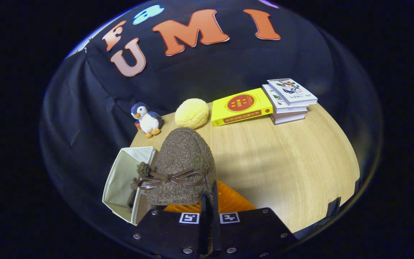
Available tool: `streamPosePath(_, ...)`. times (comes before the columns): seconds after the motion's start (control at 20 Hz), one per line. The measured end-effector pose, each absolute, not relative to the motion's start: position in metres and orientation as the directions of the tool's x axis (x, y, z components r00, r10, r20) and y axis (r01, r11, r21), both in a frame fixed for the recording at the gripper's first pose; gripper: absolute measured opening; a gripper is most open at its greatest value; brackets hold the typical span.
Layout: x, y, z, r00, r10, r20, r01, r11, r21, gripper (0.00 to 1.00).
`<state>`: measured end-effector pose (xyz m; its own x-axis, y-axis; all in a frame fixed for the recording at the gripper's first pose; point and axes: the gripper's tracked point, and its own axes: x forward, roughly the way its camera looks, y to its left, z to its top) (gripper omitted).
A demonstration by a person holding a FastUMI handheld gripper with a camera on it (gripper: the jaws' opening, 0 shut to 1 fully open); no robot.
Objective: Open the storage box then place both shoes into the box .Put the left shoe in first, then the right shoe, with the right side of both shoes facing outward in a uniform manner.
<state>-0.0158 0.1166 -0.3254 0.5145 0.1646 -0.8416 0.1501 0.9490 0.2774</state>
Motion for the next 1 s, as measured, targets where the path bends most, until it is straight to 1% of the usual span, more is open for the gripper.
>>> streamPosePath(0.25, 0.001, 0.193, -0.312, 0.509, 0.233, -0.829, 0.079, 0.946, 0.314, 0.06)
streamPosePath(0.45, 0.012, 0.246, -0.307, 0.499, 0.267, -0.825, 0.057, 0.939, 0.339, 0.06)
streamPosePath(0.65, 0.015, 0.277, -0.319, 0.476, 0.253, -0.842, 0.066, 0.945, 0.321, 0.06)
streamPosePath(0.85, 0.009, 0.295, -0.339, 0.43, 0.239, -0.871, 0.101, 0.946, 0.309, 0.06)
streamPosePath(1.0, 0.007, 0.297, -0.351, 0.417, 0.213, -0.883, 0.106, 0.954, 0.28, 0.1)
